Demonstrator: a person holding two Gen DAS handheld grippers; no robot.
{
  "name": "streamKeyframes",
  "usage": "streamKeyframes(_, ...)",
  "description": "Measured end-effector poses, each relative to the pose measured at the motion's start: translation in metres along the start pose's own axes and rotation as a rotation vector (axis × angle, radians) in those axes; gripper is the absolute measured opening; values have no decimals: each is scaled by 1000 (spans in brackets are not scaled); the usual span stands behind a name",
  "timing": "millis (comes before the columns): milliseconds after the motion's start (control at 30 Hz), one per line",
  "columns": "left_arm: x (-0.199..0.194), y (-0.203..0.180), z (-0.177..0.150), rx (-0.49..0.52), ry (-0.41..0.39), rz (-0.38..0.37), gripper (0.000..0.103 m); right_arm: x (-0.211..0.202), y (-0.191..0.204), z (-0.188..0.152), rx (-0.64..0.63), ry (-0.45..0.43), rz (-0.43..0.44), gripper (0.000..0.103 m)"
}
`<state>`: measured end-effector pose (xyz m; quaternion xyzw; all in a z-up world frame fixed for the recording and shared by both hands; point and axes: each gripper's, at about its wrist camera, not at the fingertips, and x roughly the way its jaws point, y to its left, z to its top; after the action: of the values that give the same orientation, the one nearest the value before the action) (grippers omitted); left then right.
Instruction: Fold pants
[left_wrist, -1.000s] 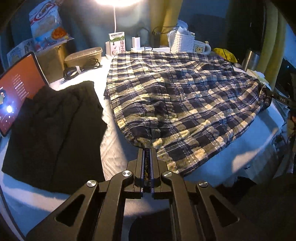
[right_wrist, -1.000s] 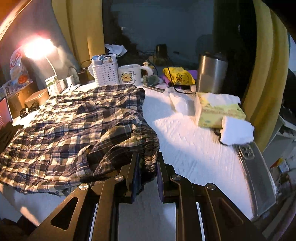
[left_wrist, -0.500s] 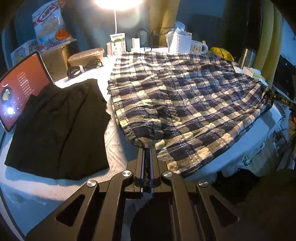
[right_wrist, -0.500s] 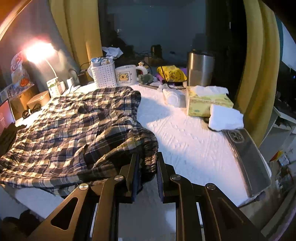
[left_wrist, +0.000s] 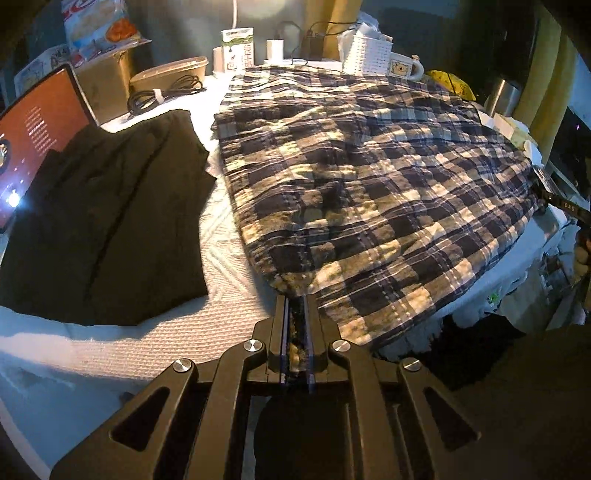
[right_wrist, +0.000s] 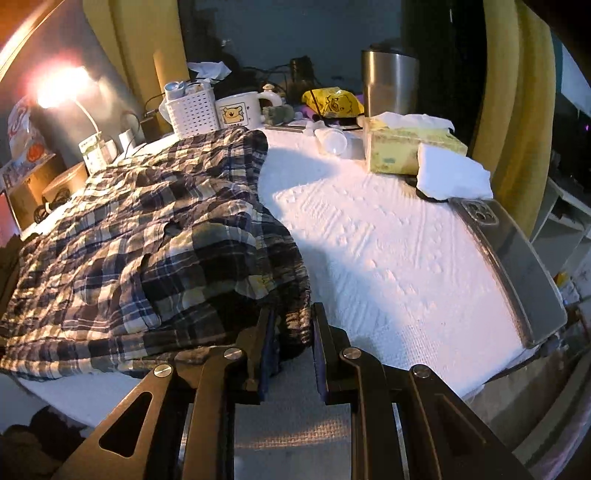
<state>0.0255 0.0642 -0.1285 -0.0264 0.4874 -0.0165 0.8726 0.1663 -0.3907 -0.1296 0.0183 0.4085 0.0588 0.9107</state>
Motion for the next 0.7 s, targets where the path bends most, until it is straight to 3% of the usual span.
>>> streamKeyframes(33, -2, 2, -1, 0, -4, 6, 9, -2, -1, 1, 1, -7, -18, 44)
streamKeyframes(100, -8, 11, 0, -12, -27, 24, 11, -10, -5, 4, 6, -31, -51, 66)
streamKeyframes(133, -11, 14, 1, -17, -36, 26, 11, -16, -8, 6, 17, -50, -47, 69)
streamKeyframes(233, -20, 26, 9, -30, -83, 63, 15, -28, -11, 13, 22, -79, -46, 69)
streamKeyframes(267, -22, 30, 13, -34, -103, 73, 28, -29, -11, 15, 18, -85, -52, 69)
streamKeyframes(333, -22, 35, 20, -41, -129, 76, 42, -30, -10, 22, 12, -92, -57, 69)
streamKeyframes(700, 14, 29, 85, -18, -186, 45, 42, -13, 3, 64, -14, -94, -59, 69)
